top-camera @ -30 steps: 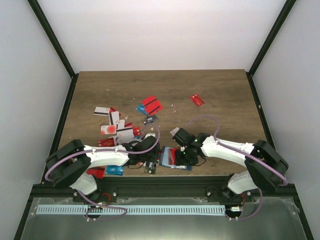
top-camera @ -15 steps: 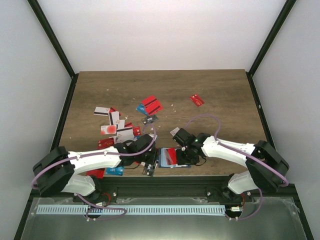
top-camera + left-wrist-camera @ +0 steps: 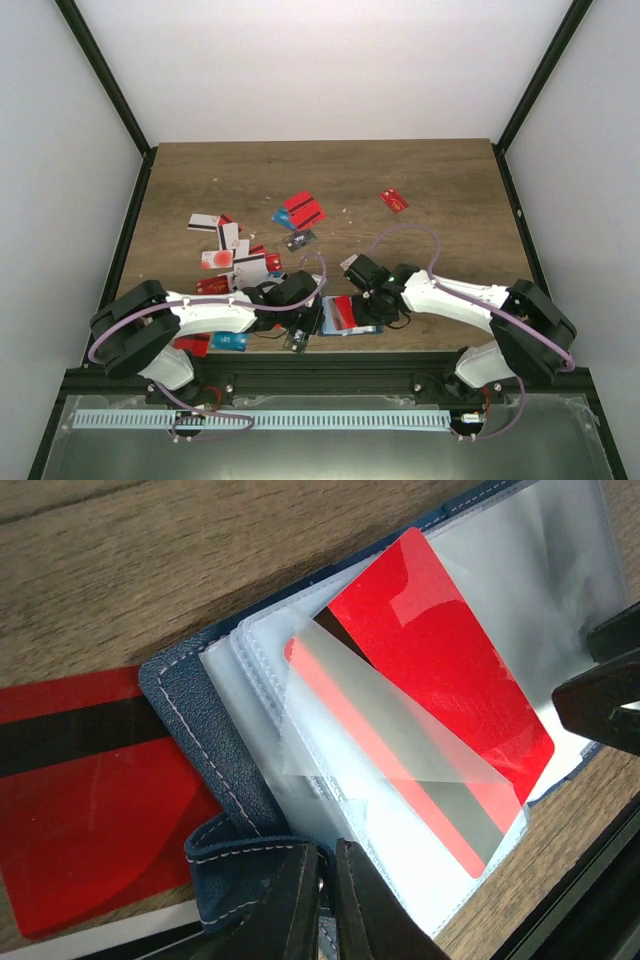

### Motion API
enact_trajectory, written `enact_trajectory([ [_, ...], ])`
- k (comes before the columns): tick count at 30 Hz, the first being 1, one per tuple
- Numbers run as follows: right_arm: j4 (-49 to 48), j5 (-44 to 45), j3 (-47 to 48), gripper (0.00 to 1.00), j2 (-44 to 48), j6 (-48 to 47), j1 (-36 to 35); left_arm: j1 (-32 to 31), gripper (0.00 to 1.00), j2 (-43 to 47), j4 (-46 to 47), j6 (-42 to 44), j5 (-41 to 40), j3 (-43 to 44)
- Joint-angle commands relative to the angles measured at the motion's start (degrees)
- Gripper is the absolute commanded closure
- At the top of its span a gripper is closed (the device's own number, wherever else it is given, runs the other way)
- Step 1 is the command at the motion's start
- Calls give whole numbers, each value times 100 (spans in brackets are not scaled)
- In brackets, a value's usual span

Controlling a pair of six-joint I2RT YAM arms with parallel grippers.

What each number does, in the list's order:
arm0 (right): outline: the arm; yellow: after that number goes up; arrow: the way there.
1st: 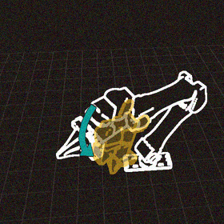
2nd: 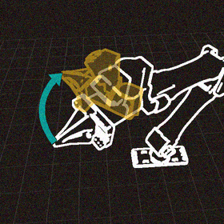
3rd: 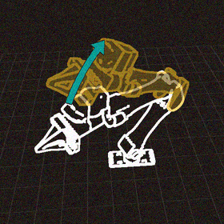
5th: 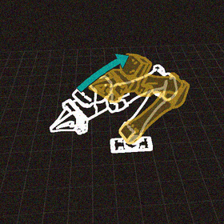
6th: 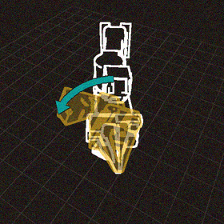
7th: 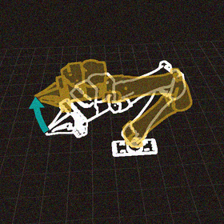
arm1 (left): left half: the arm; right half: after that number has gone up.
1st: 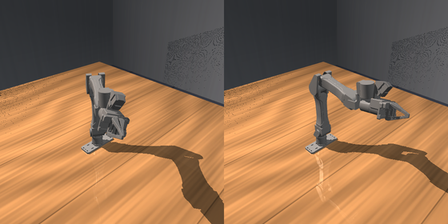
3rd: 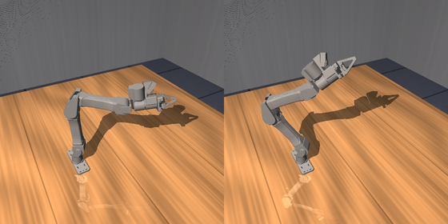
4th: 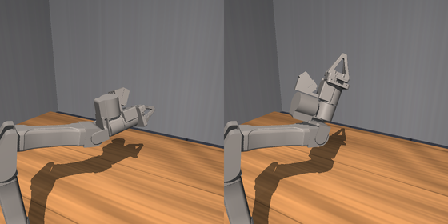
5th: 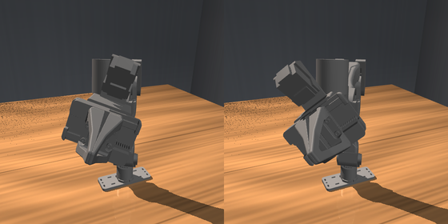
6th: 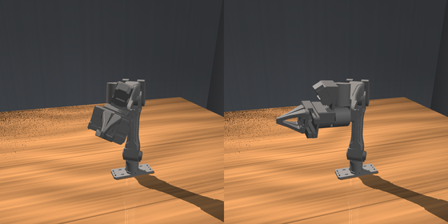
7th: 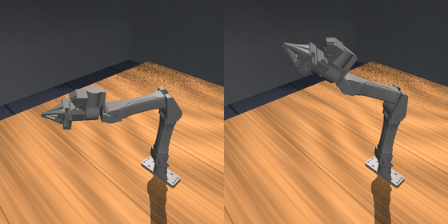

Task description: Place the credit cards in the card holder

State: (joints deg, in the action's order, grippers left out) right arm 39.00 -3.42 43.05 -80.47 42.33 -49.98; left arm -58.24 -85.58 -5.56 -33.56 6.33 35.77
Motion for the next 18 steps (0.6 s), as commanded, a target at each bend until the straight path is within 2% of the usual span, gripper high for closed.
enact_trajectory([
  [1, 44, 207, 180, 65, -127, -73, -39, -22, 93, -218, 102, 71, 20, 32],
  [5, -107, 111, 106, 66, -263, -139, -38, -21, 94, -246, -22, 9, -205, 18],
  [18, -459, -255, 92, 67, -442, -336, -47, -23, 96, -442, 114, -73, -213, -154],
])
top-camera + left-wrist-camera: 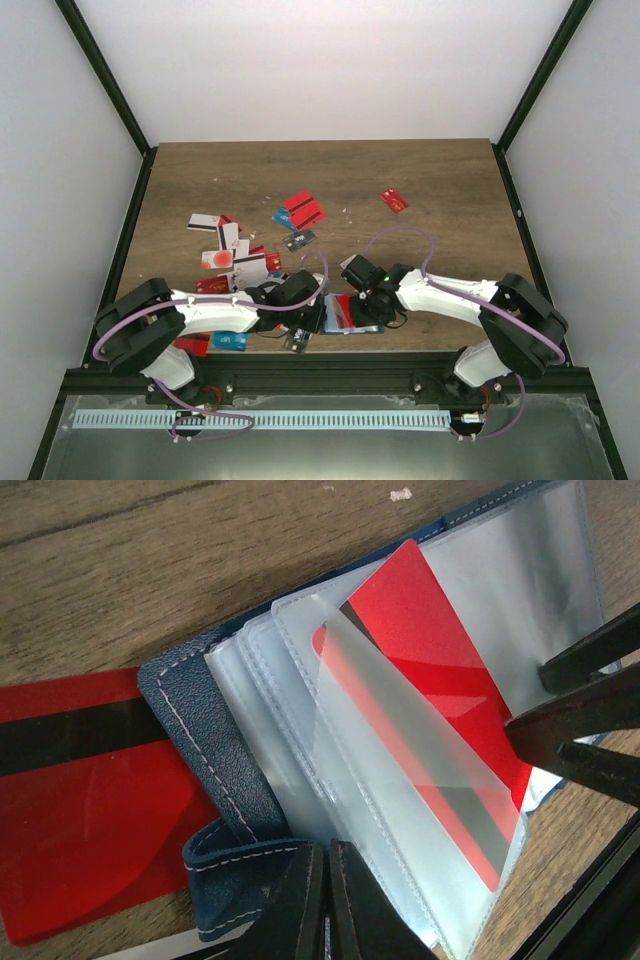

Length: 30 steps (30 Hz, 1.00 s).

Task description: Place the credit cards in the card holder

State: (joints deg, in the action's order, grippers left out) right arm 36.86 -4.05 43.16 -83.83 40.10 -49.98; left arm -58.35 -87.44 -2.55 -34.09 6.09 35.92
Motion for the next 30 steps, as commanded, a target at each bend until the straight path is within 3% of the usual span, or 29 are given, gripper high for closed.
enact_trajectory([
  [1, -249, -212, 87, 67, -80, -123, -47, -16, 96, -232, -216, -34, -239, -165],
  [12, 283, 388, 370, 67, 276, -199, -47, -15, 91, 481, -612, -137, -716, -165],
  [30, -148, 157, 399, 71, -405, -335, -58, -16, 94, 39, -339, -125, -543, -242],
])
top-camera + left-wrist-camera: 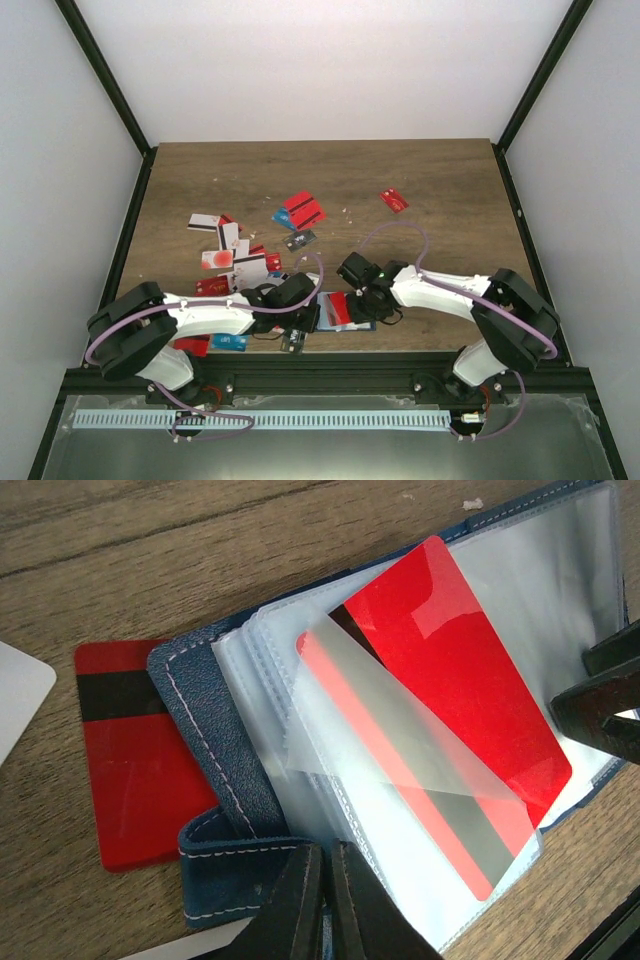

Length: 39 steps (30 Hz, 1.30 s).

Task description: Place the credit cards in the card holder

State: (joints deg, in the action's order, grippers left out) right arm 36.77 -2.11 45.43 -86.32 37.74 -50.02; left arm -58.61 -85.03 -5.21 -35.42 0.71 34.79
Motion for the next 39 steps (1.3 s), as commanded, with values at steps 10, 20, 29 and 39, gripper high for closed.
enact_trajectory([
  [10, -484, -519, 241, 72, -227, -158, -180, 11, 94, -227, -33, 9, 11, -173],
  [20, -604, -757, 261, 72, -310, -213, -254, 10, 95, -202, -44, 2, -4, -202],
  [29, 48, 21, 387, 71, -38, -191, -256, 29, 89, 307, -757, -57, -491, 34],
  [39, -244, -225, 397, 71, 557, -120, -245, 46, 74, 855, -938, -250, -358, 200],
])
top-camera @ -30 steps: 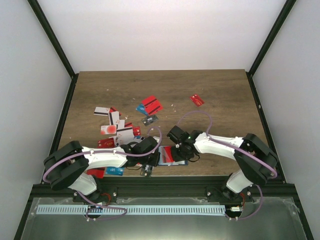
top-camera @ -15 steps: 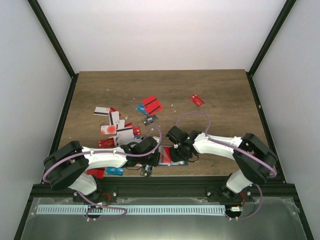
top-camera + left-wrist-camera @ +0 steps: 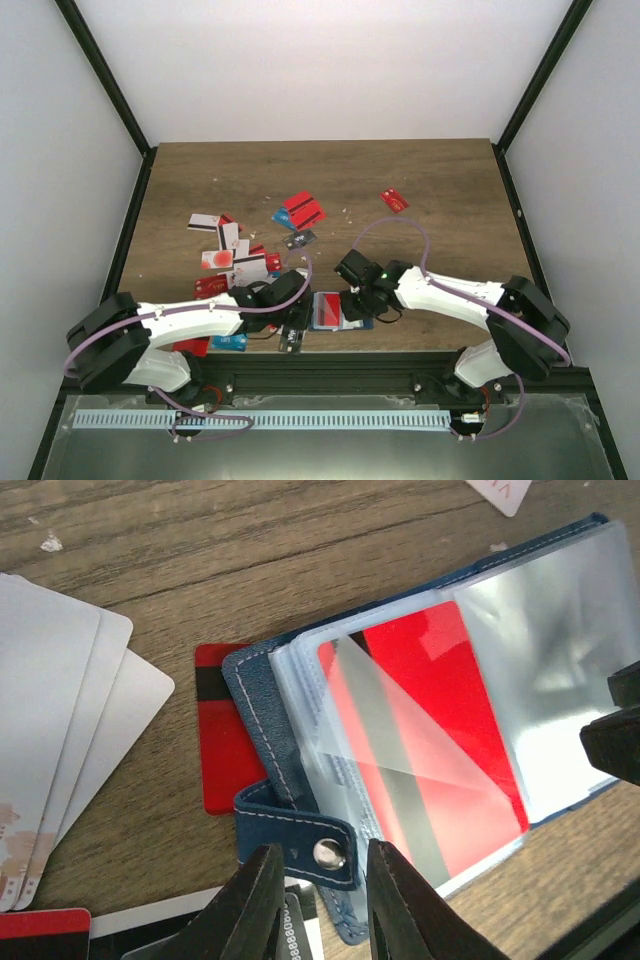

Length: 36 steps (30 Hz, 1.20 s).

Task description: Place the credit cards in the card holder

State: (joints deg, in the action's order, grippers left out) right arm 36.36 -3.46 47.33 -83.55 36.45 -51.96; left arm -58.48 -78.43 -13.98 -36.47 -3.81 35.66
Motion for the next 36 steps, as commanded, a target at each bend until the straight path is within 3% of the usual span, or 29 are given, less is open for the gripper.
enact_trajectory([
  [1, -315, -169, 188, 71, 321, 32, -51, 35, 74, 240, -9, -189, 171, 104],
  [17, -1603, -757, -216, 79, 20, 199, 136, 342, 73, -250, 935, -502, 1127, -131],
  [36, -2351, -935, -1101, 90, -353, 56, 518, 371, 67, -30, 369, -459, 1020, 347],
])
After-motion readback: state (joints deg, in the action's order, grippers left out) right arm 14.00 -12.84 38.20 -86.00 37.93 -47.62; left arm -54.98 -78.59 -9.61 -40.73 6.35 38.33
